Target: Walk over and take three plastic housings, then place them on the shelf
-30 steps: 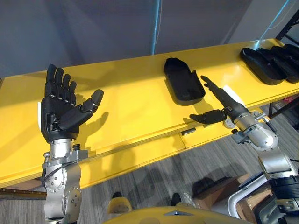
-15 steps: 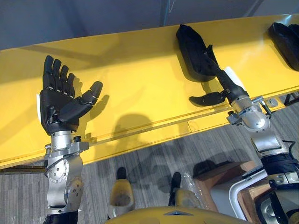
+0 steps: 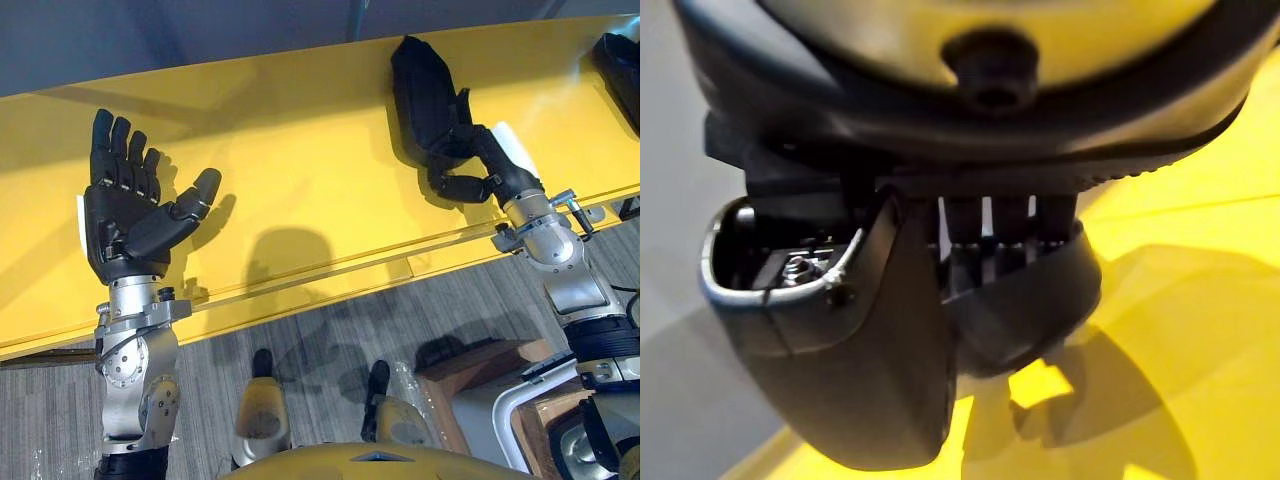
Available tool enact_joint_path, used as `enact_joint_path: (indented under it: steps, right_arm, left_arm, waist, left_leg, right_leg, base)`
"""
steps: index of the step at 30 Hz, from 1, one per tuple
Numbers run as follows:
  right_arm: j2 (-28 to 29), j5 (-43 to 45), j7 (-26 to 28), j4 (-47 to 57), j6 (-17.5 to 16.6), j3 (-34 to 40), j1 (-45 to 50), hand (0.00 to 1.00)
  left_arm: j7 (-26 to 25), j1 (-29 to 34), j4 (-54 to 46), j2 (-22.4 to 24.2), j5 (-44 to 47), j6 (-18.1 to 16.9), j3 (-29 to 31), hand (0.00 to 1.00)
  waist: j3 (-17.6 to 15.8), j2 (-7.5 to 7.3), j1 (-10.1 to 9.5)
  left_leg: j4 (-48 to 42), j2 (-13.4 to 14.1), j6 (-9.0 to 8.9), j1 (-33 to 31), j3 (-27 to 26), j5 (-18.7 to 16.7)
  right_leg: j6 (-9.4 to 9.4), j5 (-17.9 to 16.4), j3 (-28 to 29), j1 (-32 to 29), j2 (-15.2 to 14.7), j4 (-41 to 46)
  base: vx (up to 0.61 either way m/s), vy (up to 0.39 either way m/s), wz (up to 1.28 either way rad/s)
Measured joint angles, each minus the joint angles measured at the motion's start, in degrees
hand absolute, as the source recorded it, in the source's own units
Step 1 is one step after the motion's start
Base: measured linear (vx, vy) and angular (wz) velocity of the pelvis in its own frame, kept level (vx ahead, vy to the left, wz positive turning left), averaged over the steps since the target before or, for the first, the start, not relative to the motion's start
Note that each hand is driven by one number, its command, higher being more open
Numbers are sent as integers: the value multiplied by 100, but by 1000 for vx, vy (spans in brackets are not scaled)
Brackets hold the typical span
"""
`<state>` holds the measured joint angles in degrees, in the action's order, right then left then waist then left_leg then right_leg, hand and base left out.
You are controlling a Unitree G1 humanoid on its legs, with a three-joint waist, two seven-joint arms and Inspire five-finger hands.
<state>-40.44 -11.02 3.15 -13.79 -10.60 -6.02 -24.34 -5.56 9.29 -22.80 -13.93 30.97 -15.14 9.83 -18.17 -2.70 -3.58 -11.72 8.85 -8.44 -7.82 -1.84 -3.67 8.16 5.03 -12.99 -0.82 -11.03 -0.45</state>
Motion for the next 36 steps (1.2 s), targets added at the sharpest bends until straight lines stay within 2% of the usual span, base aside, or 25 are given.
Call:
enact_joint_path:
  steps: [9,16,24,31,36]
  right_arm:
    - [-2,-253,68,8,10,-52,118,0]
    - [-457,-1056,-90,32,-278,-117,173,0]
    - [-1195,-2591,-1472,14,-967,-778,153,0]
    - [-1313,-2698,-1862,4,-1375,-1157,139,0]
    - [-1313,-2699,-2041,-10,-1503,-1268,159,0]
  left_arm:
    - [83,57,0,-65,2,0,9,100]
    - [209,258,9,-113,13,0,6,100]
    - [342,253,161,-318,23,-21,-58,100]
    - [442,271,457,-465,97,-29,-216,100]
    - [443,284,470,-500,213,-120,-216,100]
  waist:
    - [-1,-5,-79]
    - [13,-34,-112]
    - [78,-171,-234]
    - [171,-239,-339]
    - [189,-231,-392]
  left_leg:
    - [2,-8,-1,50,48,17]
    - [68,-7,-7,88,49,52]
    - [342,-12,-26,168,98,220]
    - [519,-28,-41,234,183,311]
    - [598,-38,-40,230,225,371]
  right_leg:
    - [-45,-34,-79,85,-3,44]
    - [-40,-29,-83,95,-1,43]
    - [-37,-27,-160,113,8,12]
    - [-27,-20,-260,202,14,-57]
    - [-26,-20,-315,199,12,-58]
  base:
    - [-26,1,4]
    - [0,0,0]
    - [-2,-10,3]
    - [-2,-9,8]
    - [-13,-2,5]
